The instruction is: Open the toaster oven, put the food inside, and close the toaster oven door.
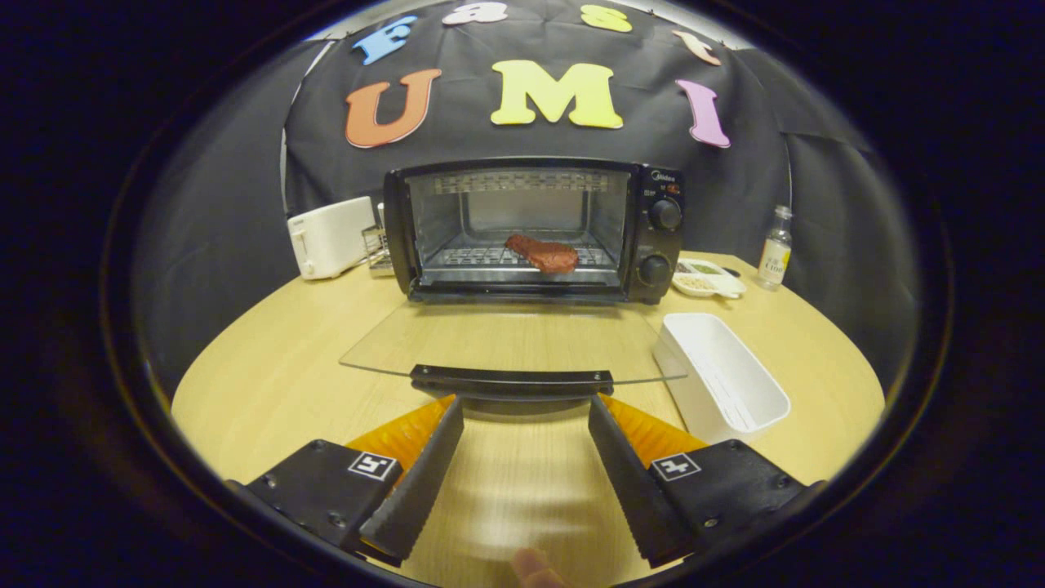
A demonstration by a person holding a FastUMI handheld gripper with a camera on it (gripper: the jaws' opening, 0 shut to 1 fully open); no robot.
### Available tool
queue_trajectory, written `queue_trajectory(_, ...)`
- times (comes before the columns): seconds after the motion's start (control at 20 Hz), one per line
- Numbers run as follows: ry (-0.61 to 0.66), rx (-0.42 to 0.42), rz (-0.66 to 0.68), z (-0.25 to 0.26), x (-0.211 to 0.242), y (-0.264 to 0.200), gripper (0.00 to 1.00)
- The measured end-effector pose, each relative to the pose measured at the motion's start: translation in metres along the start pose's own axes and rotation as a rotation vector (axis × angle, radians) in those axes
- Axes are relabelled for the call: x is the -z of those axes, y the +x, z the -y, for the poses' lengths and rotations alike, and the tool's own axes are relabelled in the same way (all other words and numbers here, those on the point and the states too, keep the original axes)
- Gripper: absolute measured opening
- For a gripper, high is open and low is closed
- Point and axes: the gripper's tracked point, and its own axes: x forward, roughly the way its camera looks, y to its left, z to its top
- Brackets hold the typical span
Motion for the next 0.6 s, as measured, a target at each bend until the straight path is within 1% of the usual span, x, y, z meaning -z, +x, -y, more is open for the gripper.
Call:
queue_trajectory(0.05,0.003,0.014,-0.015,0.002,0.003,0.002,0.98)
queue_trajectory(0.2,-0.003,0.016,0.013,-0.002,-0.004,0.007,0.98)
queue_trajectory(0.25,-0.016,0.009,0.002,-0.005,-0.003,0.010,0.98)
queue_trajectory(0.35,-0.021,0.010,-0.069,-0.005,0.002,0.010,0.98)
queue_trajectory(0.6,0.017,0.017,-0.070,-0.009,0.000,0.013,0.98)
